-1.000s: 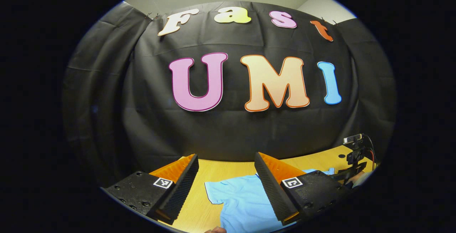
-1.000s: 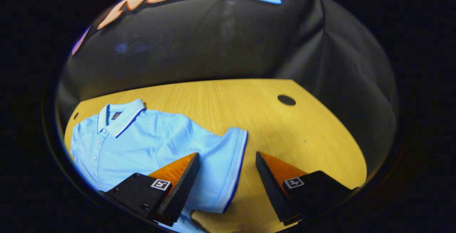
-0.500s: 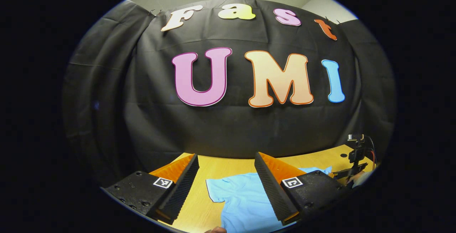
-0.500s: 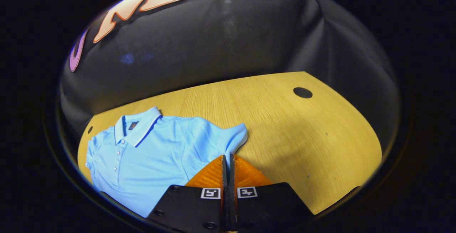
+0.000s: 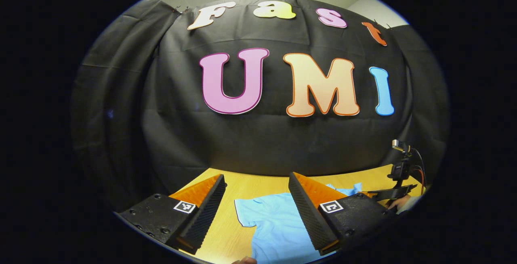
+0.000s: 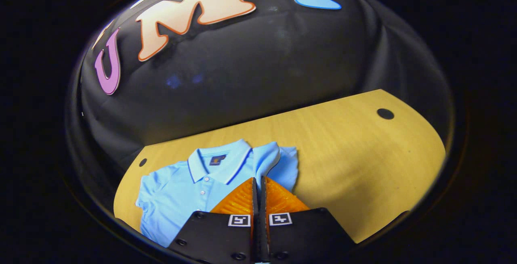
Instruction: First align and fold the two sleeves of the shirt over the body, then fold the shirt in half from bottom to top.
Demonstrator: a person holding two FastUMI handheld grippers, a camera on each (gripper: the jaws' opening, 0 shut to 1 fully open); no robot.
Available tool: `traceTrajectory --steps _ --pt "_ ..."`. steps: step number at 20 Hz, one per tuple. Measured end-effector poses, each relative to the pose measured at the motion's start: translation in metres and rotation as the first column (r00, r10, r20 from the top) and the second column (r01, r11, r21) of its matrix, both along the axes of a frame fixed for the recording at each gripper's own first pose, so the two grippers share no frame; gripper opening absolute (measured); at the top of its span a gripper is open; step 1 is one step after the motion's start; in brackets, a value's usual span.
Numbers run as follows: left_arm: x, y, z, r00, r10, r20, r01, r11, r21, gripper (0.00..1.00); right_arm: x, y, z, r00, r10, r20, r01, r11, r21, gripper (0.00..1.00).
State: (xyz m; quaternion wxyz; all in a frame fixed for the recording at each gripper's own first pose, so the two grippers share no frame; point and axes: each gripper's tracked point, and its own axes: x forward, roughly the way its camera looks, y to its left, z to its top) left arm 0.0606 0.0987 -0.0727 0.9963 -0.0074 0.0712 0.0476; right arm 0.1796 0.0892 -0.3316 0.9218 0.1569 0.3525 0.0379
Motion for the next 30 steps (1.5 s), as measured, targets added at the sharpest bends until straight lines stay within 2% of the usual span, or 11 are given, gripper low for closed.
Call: traceTrajectory --steps 5,9,10,11,18,19,20,21,27,29,30 --pt "0.009 0.016 -0.025 0.999 0.028 -0.039 -0.028 0.999 -0.014 0.95 -0.009 0.047 -0.005 0.998 0.064 -0.024 -0.063 0.997 0.052 0.10" --pt "0.030 0.031 -0.048 0.997 0.046 -0.064 -0.046 0.999 0.001 0.95 -0.019 0.043 0.021 0.994 0.107 0.038 -0.108 0.994 0.007 0.99" --pt "0.037 0.033 -0.055 0.996 0.048 -0.071 -0.048 0.999 0.001 0.95 -0.024 0.039 0.028 0.993 0.104 0.051 -0.104 0.995 0.003 0.94" --pt "0.043 0.033 -0.064 0.996 0.046 -0.080 -0.046 0.999 0.001 0.95 -0.028 0.035 0.035 0.993 0.097 0.065 -0.097 0.995 0.005 0.98" --pt "0.097 0.026 -0.133 0.985 0.001 -0.175 0.002 1.000 0.020 0.95 -0.070 -0.010 0.090 0.986 0.078 0.148 -0.073 0.997 -0.038 0.98" --pt "0.102 0.027 -0.143 0.982 0.003 -0.191 0.002 1.000 0.026 0.95 -0.075 -0.015 0.093 0.984 0.085 0.156 -0.077 0.996 -0.053 0.94" --pt "0.108 0.029 -0.152 0.979 0.012 -0.203 -0.005 0.999 0.034 0.95 -0.080 -0.021 0.094 0.983 0.089 0.159 -0.078 0.994 -0.072 0.98" --pt "0.113 0.030 -0.164 0.975 0.018 -0.222 -0.010 0.999 0.038 0.95 -0.085 -0.027 0.093 0.983 0.091 0.157 -0.077 0.993 -0.090 0.93" --pt "0.121 0.041 -0.225 0.932 0.045 -0.359 -0.057 0.998 -0.022 0.97 -0.112 -0.046 0.086 0.991 0.071 0.116 -0.058 0.992 -0.109 0.98" --pt "0.120 0.040 -0.238 0.916 0.039 -0.399 -0.072 0.995 -0.069 0.96 -0.118 -0.053 0.083 0.993 0.062 0.101 -0.051 0.993 -0.108 0.94" --pt "0.119 0.041 -0.246 0.905 0.035 -0.424 -0.079 0.993 -0.086 0.96 -0.119 -0.056 0.082 0.994 0.055 0.095 -0.045 0.993 -0.106 0.98"
